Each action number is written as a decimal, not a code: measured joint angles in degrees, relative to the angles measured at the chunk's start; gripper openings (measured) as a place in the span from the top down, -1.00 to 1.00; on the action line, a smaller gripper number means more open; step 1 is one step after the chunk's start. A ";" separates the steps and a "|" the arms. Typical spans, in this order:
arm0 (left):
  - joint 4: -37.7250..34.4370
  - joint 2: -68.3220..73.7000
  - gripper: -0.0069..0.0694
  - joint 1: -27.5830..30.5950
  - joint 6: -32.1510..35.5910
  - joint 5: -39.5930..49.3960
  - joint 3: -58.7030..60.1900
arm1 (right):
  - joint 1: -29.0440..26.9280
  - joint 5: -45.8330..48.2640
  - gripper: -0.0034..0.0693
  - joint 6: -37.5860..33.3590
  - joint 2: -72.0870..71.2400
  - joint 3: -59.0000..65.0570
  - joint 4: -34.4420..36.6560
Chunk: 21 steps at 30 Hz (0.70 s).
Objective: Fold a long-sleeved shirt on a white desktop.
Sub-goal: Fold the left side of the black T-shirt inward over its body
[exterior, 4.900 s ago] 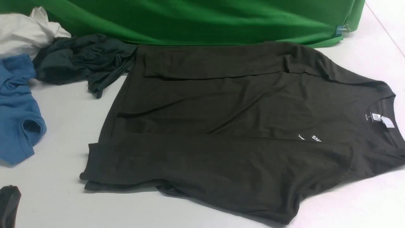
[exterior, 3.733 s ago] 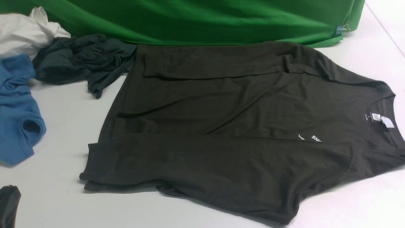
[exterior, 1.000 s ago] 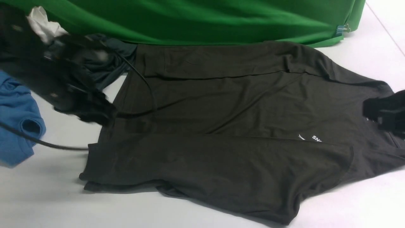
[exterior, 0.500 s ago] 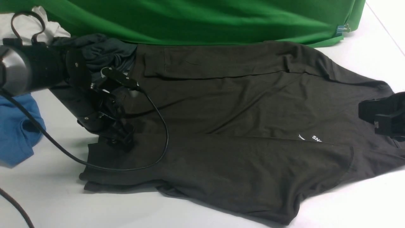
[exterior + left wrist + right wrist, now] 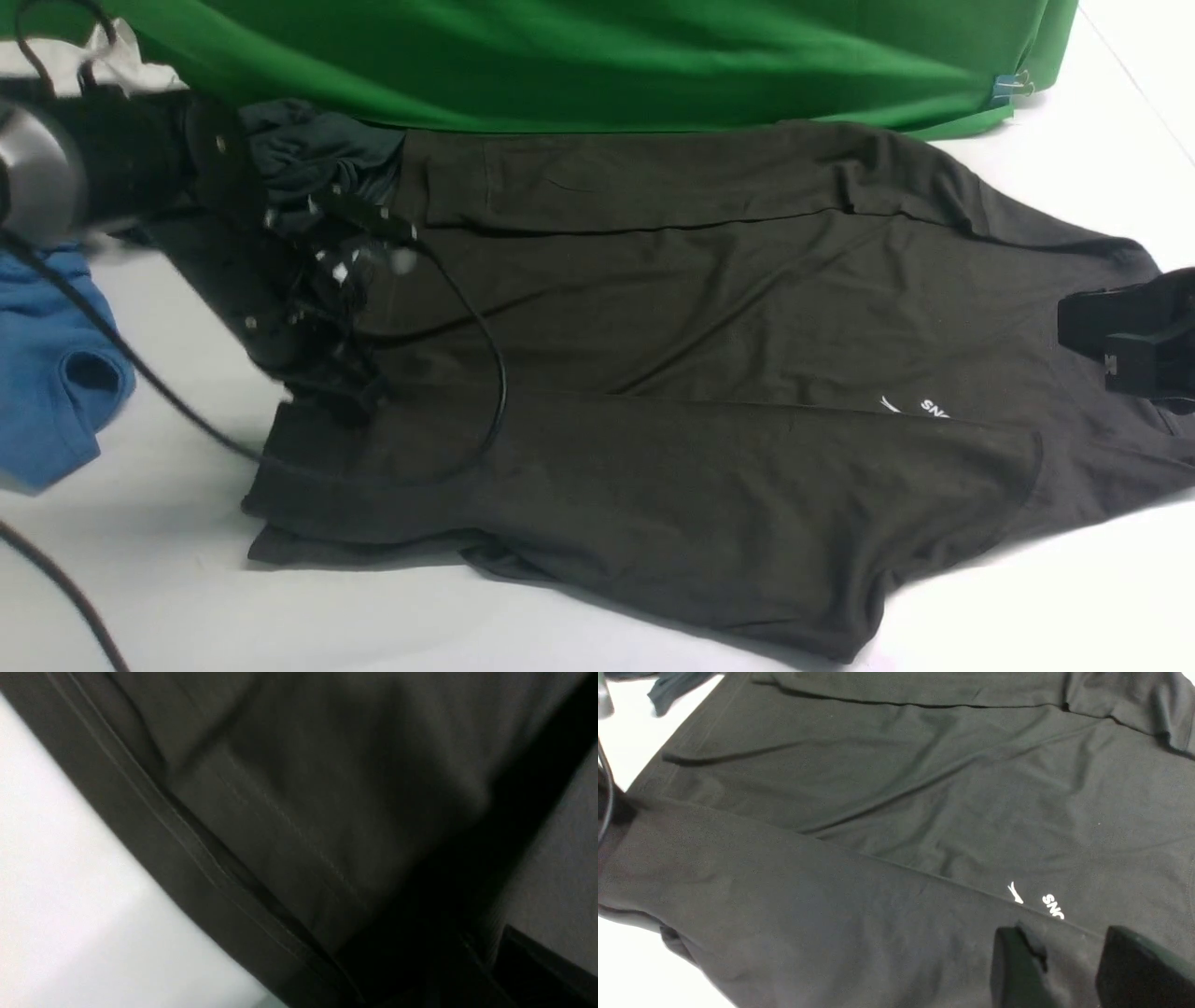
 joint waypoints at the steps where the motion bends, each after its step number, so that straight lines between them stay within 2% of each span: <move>1: -0.12 0.00 0.71 0.00 0.00 0.70 -1.71 | 0.00 0.00 0.24 0.00 0.00 0.00 0.00; 8: -1.55 -0.05 0.71 0.00 0.00 -0.93 -11.86 | 0.00 -0.07 0.24 0.00 0.00 -0.01 0.00; 18: -2.08 3.37 0.71 0.00 -0.28 -10.65 -12.63 | 0.00 -0.07 0.24 0.00 0.00 -0.01 0.00; 21: -1.92 5.40 0.68 0.00 -3.75 -11.87 -12.63 | 0.00 -0.07 0.24 0.00 0.00 -0.01 0.00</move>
